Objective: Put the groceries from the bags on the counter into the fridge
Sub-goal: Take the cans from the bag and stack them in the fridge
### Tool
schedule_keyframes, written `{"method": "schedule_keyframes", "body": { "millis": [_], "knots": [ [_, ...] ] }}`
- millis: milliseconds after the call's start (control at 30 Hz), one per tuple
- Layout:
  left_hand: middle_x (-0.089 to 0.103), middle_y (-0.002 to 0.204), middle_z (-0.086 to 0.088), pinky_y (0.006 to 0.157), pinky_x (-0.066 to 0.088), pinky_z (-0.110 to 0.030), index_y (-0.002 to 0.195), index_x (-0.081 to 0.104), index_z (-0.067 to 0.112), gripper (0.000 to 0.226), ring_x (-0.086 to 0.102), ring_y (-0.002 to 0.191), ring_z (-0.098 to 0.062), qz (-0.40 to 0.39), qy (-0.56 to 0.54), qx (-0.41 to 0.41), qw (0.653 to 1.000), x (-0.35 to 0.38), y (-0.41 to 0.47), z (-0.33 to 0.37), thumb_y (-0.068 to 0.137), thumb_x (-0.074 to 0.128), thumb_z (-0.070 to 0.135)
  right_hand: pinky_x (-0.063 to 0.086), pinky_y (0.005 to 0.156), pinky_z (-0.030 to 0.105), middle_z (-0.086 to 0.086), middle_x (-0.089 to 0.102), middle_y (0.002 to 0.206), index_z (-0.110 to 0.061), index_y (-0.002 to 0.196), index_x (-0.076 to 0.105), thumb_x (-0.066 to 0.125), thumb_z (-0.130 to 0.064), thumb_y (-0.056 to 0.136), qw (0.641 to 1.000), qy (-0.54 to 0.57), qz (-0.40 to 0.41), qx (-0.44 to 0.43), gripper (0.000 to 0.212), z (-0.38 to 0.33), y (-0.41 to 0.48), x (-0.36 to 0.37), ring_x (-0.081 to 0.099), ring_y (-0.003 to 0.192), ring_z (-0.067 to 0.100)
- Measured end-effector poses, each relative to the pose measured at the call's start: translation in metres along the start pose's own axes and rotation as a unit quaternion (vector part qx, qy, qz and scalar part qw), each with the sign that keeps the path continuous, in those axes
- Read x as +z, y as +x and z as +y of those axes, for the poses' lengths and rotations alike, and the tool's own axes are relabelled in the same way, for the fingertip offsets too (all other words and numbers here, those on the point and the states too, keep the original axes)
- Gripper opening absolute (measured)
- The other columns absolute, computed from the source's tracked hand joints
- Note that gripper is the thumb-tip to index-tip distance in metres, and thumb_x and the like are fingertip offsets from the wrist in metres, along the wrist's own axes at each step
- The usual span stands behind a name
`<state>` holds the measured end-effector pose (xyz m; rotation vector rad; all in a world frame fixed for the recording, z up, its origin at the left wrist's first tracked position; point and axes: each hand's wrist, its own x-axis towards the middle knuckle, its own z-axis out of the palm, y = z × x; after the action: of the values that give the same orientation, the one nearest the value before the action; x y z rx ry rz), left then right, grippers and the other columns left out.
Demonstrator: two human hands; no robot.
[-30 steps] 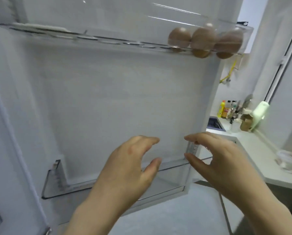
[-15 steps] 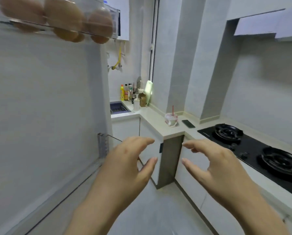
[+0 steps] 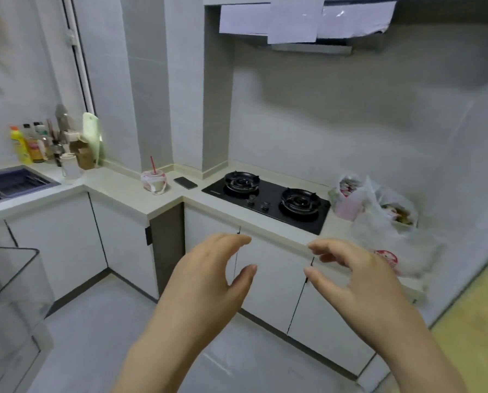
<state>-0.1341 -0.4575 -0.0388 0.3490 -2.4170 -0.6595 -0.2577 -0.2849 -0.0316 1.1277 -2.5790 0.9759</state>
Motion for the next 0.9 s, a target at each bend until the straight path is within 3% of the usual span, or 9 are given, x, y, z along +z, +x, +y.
{"method": "schedule_keyframes", "body": {
  "millis": [133,300,433,900],
  "knots": [
    [0.048,0.123,0.026,0.090,0.030,-0.008,0.134,0.046,0.037,0.043,0.036,0.105,0.013,-0.013,-0.031,0.026,0.999,0.030,0.027,0.022,0.092,0.053,0.041,0.035,0.080,0.003,-0.030,0.058,0.103,-0.037,0.113,0.063,0.067,-0.035,0.084,0.999,-0.020,0.032,0.031,0.030,0.030,0.000,-0.025,0.051,0.098,-0.016],
    [0.048,0.126,0.026,0.088,0.026,-0.005,0.134,0.045,0.039,0.043,0.034,0.104,0.014,-0.043,-0.042,0.054,0.997,0.071,0.056,0.051,0.092,0.053,0.041,0.040,0.084,0.014,-0.027,0.060,0.103,-0.034,0.113,0.064,0.069,-0.032,0.083,0.994,-0.028,0.067,0.077,0.030,0.072,0.002,-0.052,0.056,0.098,-0.006],
    [0.048,0.129,0.025,0.088,0.025,-0.005,0.135,0.045,0.038,0.044,0.040,0.113,0.010,-0.060,-0.056,0.063,0.995,0.105,0.075,0.072,0.092,0.053,0.041,0.041,0.084,0.011,-0.027,0.060,0.107,-0.035,0.114,0.064,0.067,-0.035,0.084,0.992,-0.035,0.066,0.101,0.030,0.109,0.004,-0.065,0.055,0.099,-0.008],
    [0.048,0.117,0.028,0.084,0.030,-0.006,0.129,0.052,0.036,0.040,0.037,0.100,0.013,-0.121,-0.092,0.085,0.985,0.208,0.176,0.080,0.090,0.058,0.036,0.038,0.082,0.003,-0.027,0.059,0.108,-0.037,0.117,0.062,0.065,-0.036,0.086,0.984,-0.057,0.063,0.157,0.031,0.210,0.070,-0.067,0.053,0.099,-0.012]
  ]
}}
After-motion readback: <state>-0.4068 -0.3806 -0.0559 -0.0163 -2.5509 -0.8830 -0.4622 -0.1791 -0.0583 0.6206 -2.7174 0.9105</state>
